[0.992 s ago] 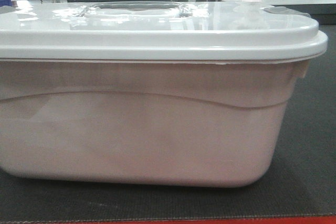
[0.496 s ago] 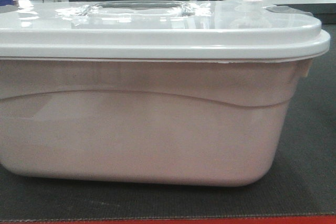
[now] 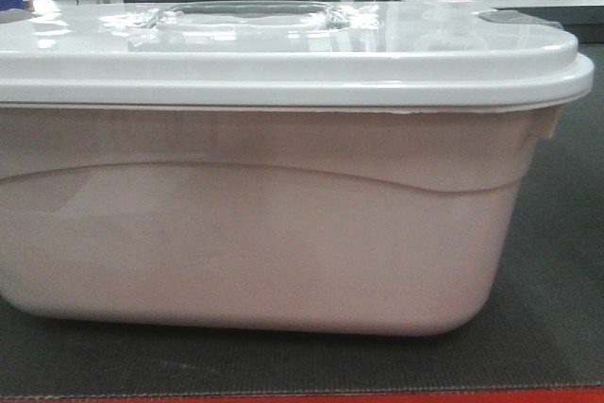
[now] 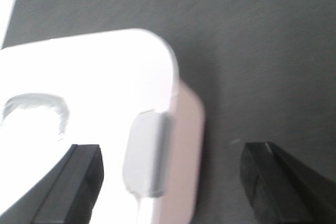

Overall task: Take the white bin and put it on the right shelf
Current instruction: 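Close both grippers on the white lid rim at the bin's ends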

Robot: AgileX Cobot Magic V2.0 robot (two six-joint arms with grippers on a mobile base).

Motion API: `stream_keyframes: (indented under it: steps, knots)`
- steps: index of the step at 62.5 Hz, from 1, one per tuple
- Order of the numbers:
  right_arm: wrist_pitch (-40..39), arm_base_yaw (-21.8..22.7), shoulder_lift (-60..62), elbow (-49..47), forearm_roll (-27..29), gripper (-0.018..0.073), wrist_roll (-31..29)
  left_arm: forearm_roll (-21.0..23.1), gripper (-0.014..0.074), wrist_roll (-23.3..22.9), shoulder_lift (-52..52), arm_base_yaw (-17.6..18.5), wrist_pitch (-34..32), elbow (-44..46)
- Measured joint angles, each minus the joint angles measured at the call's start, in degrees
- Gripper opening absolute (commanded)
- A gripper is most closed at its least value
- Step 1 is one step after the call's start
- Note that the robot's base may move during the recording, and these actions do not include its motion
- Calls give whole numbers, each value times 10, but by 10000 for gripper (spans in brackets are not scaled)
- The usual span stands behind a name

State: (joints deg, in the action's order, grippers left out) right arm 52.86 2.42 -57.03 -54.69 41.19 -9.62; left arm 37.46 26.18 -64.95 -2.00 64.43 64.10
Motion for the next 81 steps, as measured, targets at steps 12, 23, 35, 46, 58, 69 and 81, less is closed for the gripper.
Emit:
stream_keyframes:
  steps: [12, 23, 35, 46, 58, 69, 81]
  knots:
    - [85, 69, -44, -5, 136, 633, -124, 181, 505, 133, -79, -99, 55, 4]
    - [138, 114, -98, -5, 220, 633, -211, 237, 505, 171, -153, -123, 51, 5]
    - [158, 120, -172, -6, 262, 633, -274, 237, 505, 177, -203, -123, 50, 5]
    - [156, 120, -220, -6, 276, 633, -296, 237, 505, 177, -220, -123, 49, 5]
    - [155, 119, -251, -6, 287, 633, -307, 238, 505, 177, -235, -116, 48, 5]
    - [151, 97, -257, 9, 295, 633, -324, 238, 505, 177, -251, -90, 45, 5]
    - [151, 68, -257, 39, 307, 633, -335, 240, 503, 177, -258, -70, 45, 5]
